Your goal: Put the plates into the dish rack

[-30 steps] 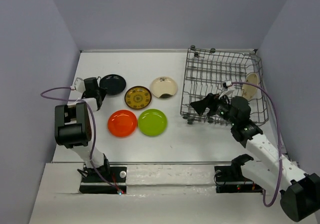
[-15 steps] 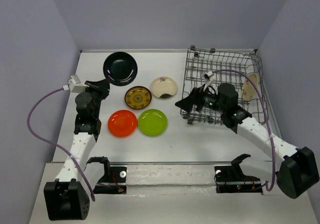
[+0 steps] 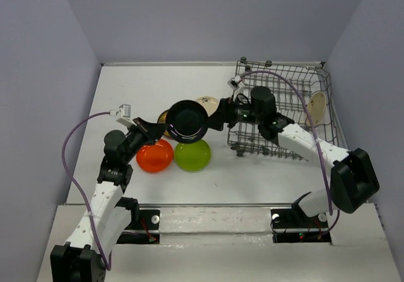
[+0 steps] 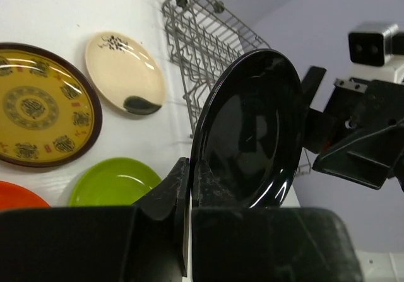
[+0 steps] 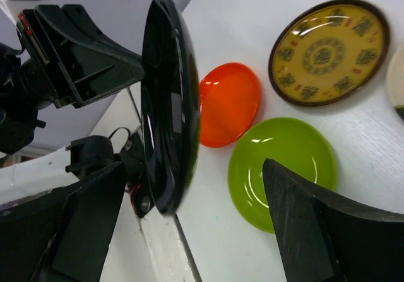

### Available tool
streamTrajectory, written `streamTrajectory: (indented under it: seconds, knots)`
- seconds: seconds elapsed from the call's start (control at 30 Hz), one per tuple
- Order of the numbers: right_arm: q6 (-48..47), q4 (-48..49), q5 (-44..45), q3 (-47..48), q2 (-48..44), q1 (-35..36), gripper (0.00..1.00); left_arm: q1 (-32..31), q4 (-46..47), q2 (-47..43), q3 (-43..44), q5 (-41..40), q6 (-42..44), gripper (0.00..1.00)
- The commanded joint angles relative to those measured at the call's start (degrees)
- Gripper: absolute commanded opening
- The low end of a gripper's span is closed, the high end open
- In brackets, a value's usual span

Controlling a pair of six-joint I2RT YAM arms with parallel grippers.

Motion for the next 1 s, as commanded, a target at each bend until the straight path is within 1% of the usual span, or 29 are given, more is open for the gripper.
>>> streamTrajectory:
  seconds: [0.0,0.07,0.13,0.17,0.2,0.23,0.27,0.3,0.33,0.37,0.4,0.43,0.47,0.5,0.53,0.57,0.6,0.7,0.77,0.8,0.87,0.9,0.97]
  knots:
    - [0.7,1.0,-3.9,6.0,4.9,5.0,0.92,-2.9,1.2,0.8,0.7,6.2,2.8,0.06]
    - [0.6,1.3,-3.6,6.7,6.4,7.1,0.91,-4.2,-1.0,0.9,1.4,5.7,3.4,0.06]
    - [0.9,1.9,-1.5,6.8,8.1,8.2,0.82,-4.9,-1.9,0.4,2.1,6.5,3.8,0.06]
    - [1.0,2.2,-0.7,6.8,8.5,8.7,0.75,-5.0,-2.7,0.2,2.3,7.4,3.8,0.06]
    - [1.7,2.5,0.6,6.4,8.7,8.7,0.47,-5.0,-3.8,-0.4,2.6,7.5,4.5,0.1]
    - [2.1,3.0,3.9,6.0,8.3,8.7,0.29,-5.0,-5.1,-1.3,4.1,7.5,5.4,0.18]
    - [2.2,3.0,5.8,4.7,7.7,8.7,0.07,-5.0,-9.0,-1.9,5.1,6.8,6.6,0.42]
    - [1.7,2.7,9.7,4.1,5.8,8.7,0.07,-5.0,-11.3,-2.9,7.7,6.5,10.2,0.58]
    - [1.3,2.4,11.9,3.0,4.6,8.7,0.07,-5.0,-16.2,-3.5,9.2,5.9,12.4,0.73]
    - [-0.2,0.3,15.8,2.8,2.2,8.0,0.07,-5.0,-18.6,-4.6,10.6,5.6,14.7,0.96]
    - [-0.2,0.3,15.8,2.8,2.2,8.0,0.07,-5.0,-20.6,-4.6,11.7,5.1,17.1,0.96]
    - [-2.1,-3.4,19.9,3.1,0.0,6.8,0.07,-5.0,-23.2,-6.0,13.4,4.2,19.2,0.99]
    - [-3.2,-5.3,22.1,3.4,-1.2,5.8,0.07,-5.0,-25.1,-6.6,13.6,3.2,22.6,0.99]
    - [-5.1,-7.4,24.5,4.2,-2.4,4.7,0.07,-5.3,-27.2,-7.6,13.3,0.4,23.2,0.99]
    - [-6.1,-10.1,28.5,4.3,-4.6,1.7,0.07,-6.1,-25.9,-9.8,11.5,-0.9,22.0,0.99]
    - [-7.8,-12.8,30.4,5.0,-5.7,0.0,0.07,-6.5,-24.9,-10.9,10.9,0.0,21.9,0.99]
    - [-8.6,-15.9,33.8,5.3,-6.8,-3.8,0.07,-6.7,-24.2,-12.2,10.6,1.0,22.0,0.99]
    - [-11.7,-18.9,39.4,5.5,-10.5,-9.2,0.07,-7.2,-23.8,-12.7,10.6,1.1,22.3,0.99]
    - [-15.8,-20.5,48.1,5.8,-12.0,-11.8,0.07,-9.3,-24.3,-12.7,10.7,0.6,22.5,0.99]
    - [-17.4,-21.0,57.0,6.0,-12.3,-11.8,0.07,-10.1,-24.4,-12.9,10.7,0.6,22.6,0.99]
    - [-20.2,-20.9,65.0,6.1,-12.1,-12.6,0.07,-11.5,-24.4,-13.6,10.7,0.5,22.7,0.99]
    - [-22.3,-20.7,70.9,6.2,-11.2,-14.4,0.07,-12.8,-24.5,-13.7,10.7,0.3,22.7,0.99]
    - [-23.7,-19.8,74.5,6.3,-10.2,-16.4,0.07,-14.0,-24.7,-14.4,10.8,-0.2,22.7,0.99]
